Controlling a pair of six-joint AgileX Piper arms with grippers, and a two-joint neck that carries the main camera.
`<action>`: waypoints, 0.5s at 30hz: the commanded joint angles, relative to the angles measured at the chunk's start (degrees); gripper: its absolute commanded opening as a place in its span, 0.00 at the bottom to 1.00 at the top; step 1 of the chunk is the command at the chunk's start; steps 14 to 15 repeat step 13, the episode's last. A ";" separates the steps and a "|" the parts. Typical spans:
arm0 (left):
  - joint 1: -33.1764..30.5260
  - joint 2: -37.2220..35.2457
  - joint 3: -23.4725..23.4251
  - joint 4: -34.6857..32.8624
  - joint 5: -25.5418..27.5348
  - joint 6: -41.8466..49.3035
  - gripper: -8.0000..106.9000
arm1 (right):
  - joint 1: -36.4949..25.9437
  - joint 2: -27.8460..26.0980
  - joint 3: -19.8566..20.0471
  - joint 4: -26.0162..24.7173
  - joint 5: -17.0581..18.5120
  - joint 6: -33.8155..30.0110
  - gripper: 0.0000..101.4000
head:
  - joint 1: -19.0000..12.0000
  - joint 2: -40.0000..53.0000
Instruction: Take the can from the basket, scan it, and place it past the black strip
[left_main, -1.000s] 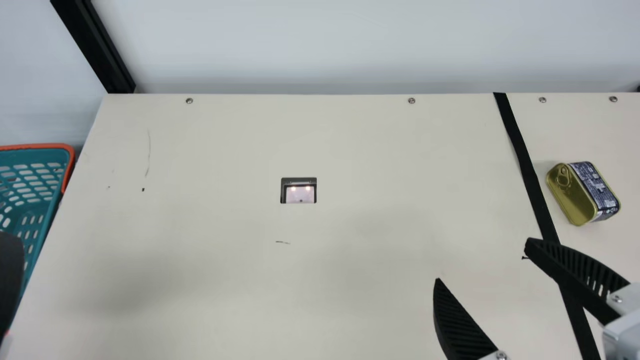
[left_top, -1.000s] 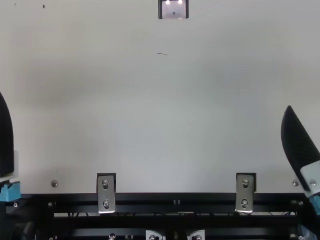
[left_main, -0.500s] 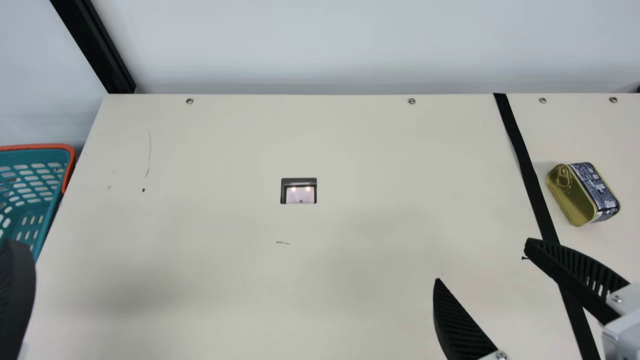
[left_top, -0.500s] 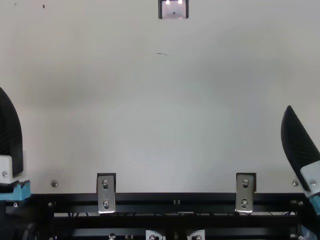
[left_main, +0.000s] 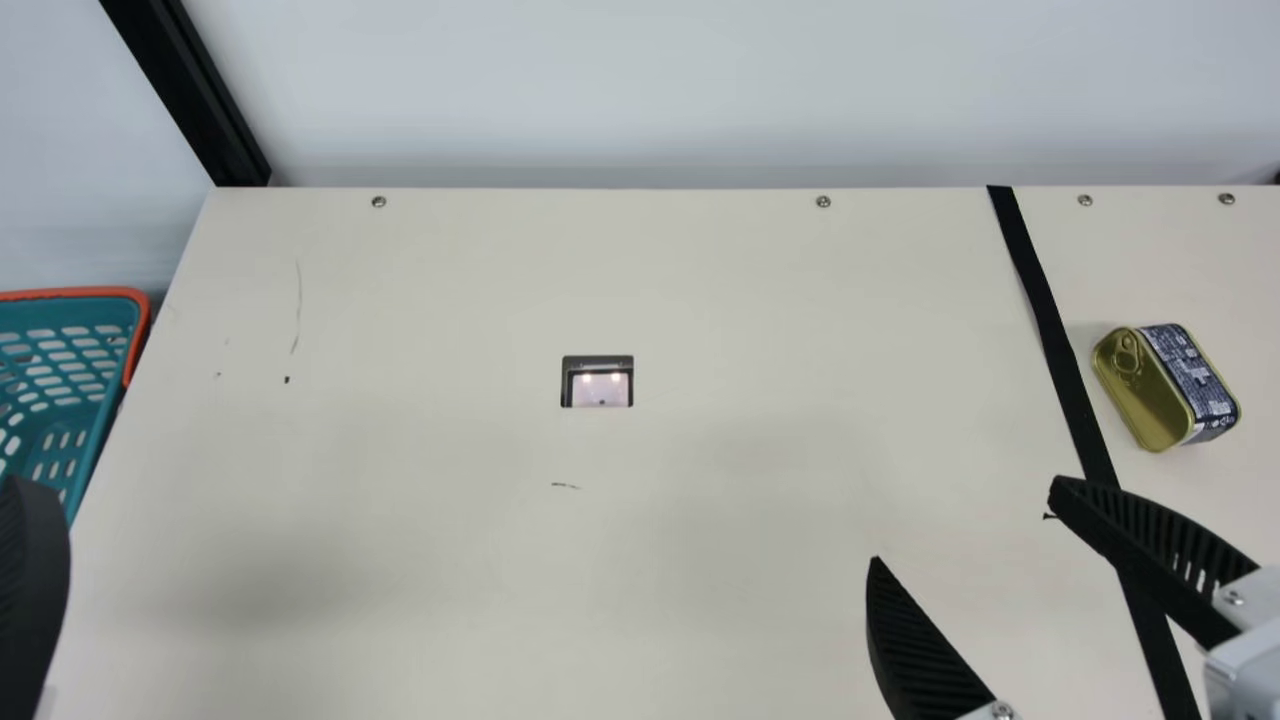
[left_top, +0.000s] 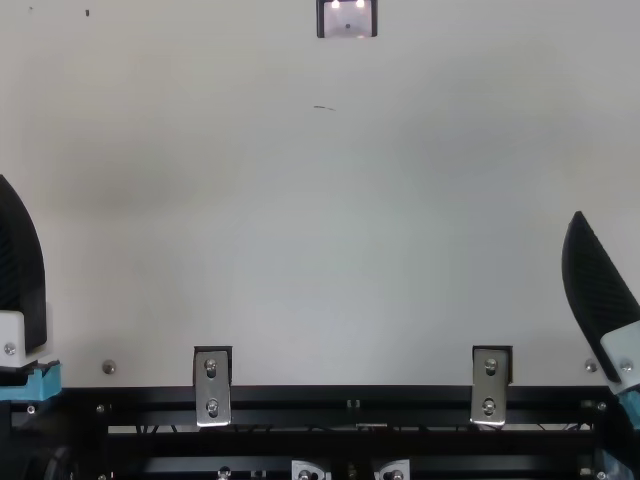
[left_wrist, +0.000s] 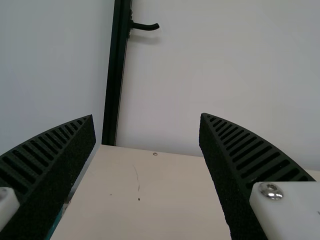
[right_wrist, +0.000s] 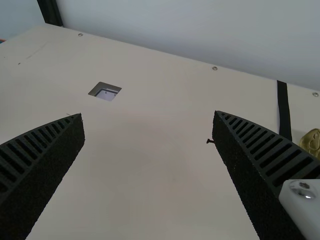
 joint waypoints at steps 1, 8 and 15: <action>0.00 0.00 0.00 0.00 0.00 0.00 0.85 | 0.00 0.00 0.00 0.00 0.00 0.00 1.00 | 0.03 0.49; 0.00 0.00 0.00 0.00 0.00 0.00 0.85 | 0.00 0.00 0.00 0.00 0.00 0.00 1.00 | 0.03 0.49; 0.00 0.00 0.00 0.00 0.00 0.00 0.85 | 0.00 0.00 0.00 0.00 0.00 0.00 1.00 | 0.03 0.49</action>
